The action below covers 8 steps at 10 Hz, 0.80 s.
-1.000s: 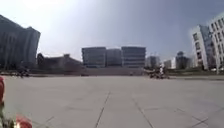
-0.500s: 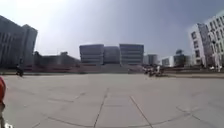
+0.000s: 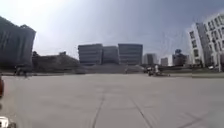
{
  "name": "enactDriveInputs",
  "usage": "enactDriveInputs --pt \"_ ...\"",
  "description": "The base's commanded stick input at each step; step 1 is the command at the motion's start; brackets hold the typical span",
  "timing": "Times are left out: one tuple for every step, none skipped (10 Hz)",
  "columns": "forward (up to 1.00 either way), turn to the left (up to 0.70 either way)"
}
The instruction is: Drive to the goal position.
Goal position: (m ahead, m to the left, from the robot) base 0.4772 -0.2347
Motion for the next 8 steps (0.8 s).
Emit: enactDriveInputs --pt "1.00 0.00" --pt "1.00 0.00" --pt "1.00 0.00" --pt "1.00 0.00" --pt "1.00 0.00" --pt "1.00 0.00" --pt "1.00 0.00" --pt "1.00 0.00"
